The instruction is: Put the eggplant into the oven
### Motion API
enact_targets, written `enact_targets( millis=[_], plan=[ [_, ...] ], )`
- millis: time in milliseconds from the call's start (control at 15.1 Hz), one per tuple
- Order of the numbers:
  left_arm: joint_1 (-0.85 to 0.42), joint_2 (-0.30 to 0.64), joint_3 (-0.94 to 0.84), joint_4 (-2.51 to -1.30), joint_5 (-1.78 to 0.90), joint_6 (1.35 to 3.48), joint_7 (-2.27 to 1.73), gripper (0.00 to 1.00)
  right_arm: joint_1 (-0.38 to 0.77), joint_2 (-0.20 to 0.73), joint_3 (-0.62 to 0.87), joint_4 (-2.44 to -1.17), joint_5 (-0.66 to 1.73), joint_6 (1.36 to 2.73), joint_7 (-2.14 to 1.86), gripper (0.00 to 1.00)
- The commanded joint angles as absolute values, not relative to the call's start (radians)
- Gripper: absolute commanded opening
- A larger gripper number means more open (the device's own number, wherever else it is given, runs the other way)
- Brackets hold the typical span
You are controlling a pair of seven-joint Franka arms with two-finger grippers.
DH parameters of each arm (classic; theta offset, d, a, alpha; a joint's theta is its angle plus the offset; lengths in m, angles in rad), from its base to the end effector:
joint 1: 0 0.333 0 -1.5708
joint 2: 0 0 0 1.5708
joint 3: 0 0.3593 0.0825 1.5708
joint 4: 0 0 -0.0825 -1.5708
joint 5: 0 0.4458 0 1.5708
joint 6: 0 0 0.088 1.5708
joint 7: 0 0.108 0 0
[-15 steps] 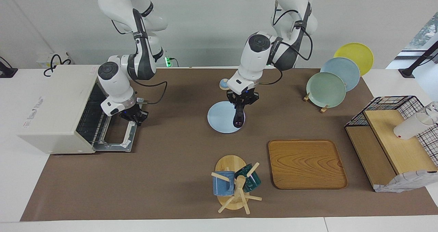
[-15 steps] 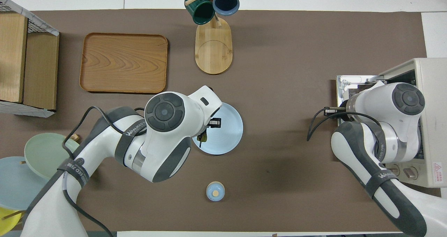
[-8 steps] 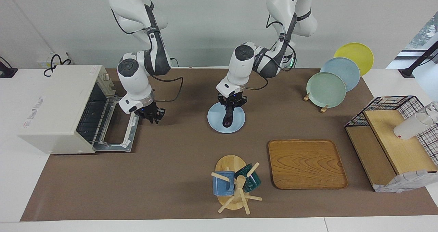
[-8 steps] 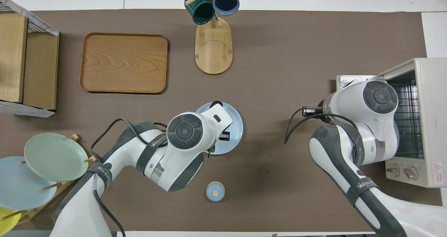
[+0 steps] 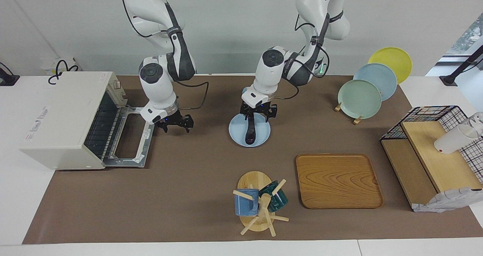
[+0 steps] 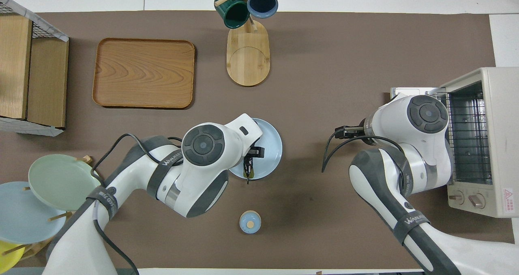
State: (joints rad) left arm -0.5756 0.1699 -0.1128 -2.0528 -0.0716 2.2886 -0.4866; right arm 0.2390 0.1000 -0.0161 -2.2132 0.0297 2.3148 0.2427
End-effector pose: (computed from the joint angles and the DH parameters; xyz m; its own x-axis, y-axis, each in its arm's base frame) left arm 0.4953 -0.4075 0.3671 0.9881 -0.1526 0.0217 -0.1539 -0.9833 0.0973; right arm 0.5756 0.1311 0.3338 0.9992 -0.0398 -0.0035 -0.0398 -0.9990 -0.0200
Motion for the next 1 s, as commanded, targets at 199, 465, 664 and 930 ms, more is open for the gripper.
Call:
enact_targets(
  millis=[199,465,664,930],
  plan=[
    [-0.316,0.103,-0.113,-1.827,-0.089,1.906,-0.286,1.0,0.362,0.118,-0.023,-2.082,0.055,2.204,0.297,1.0],
    [-0.191,0.074,-0.109,-1.753,-0.087,1.822,-0.239,1.0,0.504,0.217,-0.025,-1.843,0.034,2.07,0.452,1.0],
    [-0.105,0.048,-0.107,-1.727,-0.081,1.792,-0.183,1.0,0.647,0.473,-0.023,-1.44,-0.087,1.828,0.659,1.0],
    [-0.043,0.038,-0.103,-1.637,-0.06,1.631,-0.089,1.0,0.735,0.571,-0.018,-1.336,-0.083,1.905,0.788,1.0]
  ],
)
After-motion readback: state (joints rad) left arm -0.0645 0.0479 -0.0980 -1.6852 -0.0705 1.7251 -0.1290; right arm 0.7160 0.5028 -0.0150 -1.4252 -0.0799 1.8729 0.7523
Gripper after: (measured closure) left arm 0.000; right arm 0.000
